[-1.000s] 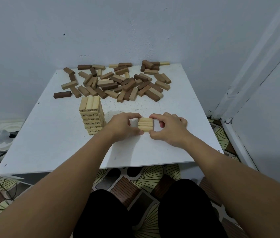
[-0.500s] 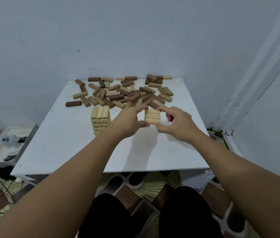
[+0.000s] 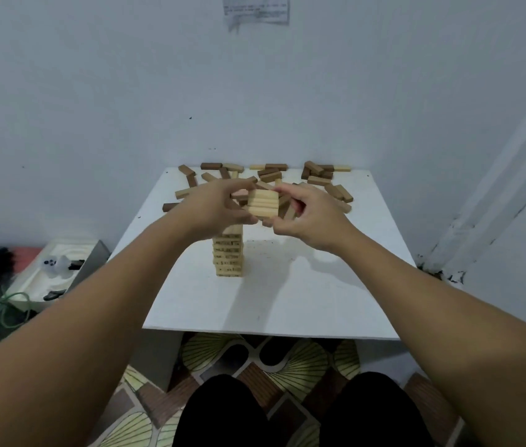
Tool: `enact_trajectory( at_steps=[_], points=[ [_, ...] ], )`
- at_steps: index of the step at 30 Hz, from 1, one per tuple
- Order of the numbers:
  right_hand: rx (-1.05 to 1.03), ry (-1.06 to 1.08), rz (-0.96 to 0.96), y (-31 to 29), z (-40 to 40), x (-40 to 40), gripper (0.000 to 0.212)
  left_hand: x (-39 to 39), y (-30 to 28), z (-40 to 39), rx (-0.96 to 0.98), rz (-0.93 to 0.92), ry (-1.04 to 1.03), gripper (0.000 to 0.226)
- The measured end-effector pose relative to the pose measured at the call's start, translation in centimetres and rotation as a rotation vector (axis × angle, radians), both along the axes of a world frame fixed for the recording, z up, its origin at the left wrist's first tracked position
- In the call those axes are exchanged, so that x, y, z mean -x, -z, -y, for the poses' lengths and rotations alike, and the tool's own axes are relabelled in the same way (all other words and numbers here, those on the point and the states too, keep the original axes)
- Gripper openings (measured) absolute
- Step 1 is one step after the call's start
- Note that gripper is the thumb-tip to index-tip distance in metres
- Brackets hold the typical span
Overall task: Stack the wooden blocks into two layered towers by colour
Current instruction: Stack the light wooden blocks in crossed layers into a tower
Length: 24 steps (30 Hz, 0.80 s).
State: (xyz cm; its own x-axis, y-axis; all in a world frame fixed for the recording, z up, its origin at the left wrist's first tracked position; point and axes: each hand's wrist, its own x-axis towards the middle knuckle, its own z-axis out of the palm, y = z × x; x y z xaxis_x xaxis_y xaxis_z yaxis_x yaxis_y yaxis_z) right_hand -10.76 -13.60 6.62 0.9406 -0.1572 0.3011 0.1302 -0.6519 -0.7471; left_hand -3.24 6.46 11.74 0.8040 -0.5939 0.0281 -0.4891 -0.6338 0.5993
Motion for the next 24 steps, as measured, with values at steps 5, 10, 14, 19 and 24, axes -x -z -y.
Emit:
enact_trajectory(
  at_steps=[5,10,14,19,24],
  points=[
    [0.045,-0.038,-0.023,-0.2,-2.8,-2.3,0.042,-2.1,-0.6,-3.2,-0.048,-0.007,0.002,0.062],
    [0.022,-0.069,-0.051,0.7,-3.8,-3.6,0.044,-3.8,0.3,-4.7,-0.065,-0.034,0.009,0.056],
    [0.068,-0.061,-0.117,1.8,-3.6,-4.2,0.052,-4.8,1.7,-5.3,-0.085,-0.039,0.068,0.050],
    [0.070,-0.081,-0.144,2.3,-3.6,-4.6,0.048,-5.8,3.0,-5.7,-0.076,-0.073,0.096,0.046],
    [0.074,-0.082,-0.168,2.3,-3.5,-5.0,0.050,-6.5,3.5,-5.9,-0.076,-0.100,0.105,0.045]
  ],
)
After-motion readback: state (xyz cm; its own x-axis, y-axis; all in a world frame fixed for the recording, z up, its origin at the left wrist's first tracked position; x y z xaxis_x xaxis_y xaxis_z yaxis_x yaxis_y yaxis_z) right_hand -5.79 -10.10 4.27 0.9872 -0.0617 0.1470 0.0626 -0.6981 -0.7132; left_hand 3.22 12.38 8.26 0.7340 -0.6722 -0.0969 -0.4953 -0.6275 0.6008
